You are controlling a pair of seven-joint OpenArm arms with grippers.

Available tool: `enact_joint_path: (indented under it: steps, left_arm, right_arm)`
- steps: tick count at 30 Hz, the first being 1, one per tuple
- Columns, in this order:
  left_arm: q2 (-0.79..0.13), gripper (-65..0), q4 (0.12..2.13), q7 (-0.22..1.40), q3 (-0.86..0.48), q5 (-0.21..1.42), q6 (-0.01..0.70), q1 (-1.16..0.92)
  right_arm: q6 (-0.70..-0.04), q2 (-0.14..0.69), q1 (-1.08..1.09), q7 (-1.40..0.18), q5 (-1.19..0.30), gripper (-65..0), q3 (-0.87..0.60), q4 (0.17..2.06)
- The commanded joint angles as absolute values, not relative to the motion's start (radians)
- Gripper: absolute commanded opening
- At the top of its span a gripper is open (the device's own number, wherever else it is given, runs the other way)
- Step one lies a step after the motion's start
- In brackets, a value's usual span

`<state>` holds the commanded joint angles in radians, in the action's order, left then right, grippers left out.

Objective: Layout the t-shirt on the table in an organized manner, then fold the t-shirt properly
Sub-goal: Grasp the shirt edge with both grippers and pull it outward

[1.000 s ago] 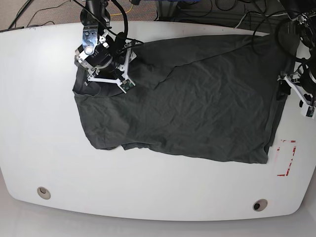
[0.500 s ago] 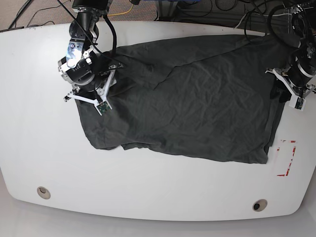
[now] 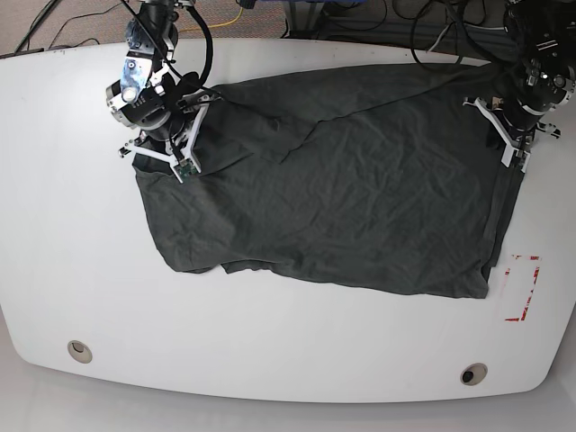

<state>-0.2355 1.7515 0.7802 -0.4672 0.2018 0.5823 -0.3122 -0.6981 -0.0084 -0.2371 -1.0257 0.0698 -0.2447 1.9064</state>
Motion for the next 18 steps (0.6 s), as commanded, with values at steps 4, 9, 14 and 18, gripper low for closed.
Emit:
enact_joint_path:
  steps: [4,9,14,18]
  left_arm:
    - [-0.245,-63.5,1.667,0.78,-0.418,0.202,0.582,-0.278]
    - [-0.248,-63.5,1.573,0.779,-0.372,0.202,0.582,-0.226]
    - [-0.248,-63.5,1.5,0.779,-0.335,0.202,0.582,-0.156]
    - [-0.248,-63.5,1.429,0.779,-0.302,0.202,0.582,-0.087]
  right_arm:
    - [-0.698,-0.002,-0.237,-0.96,0.07,-64.0,-0.246,1.83]
    - [-0.698,0.002,-0.199,-0.894,0.071,-63.9,-0.305,1.716]
    - [-0.698,0.044,-0.137,-0.872,0.07,-63.9,-0.323,1.609]
    - [-0.698,0.076,-0.079,-0.814,0.07,-63.9,-0.329,1.518]
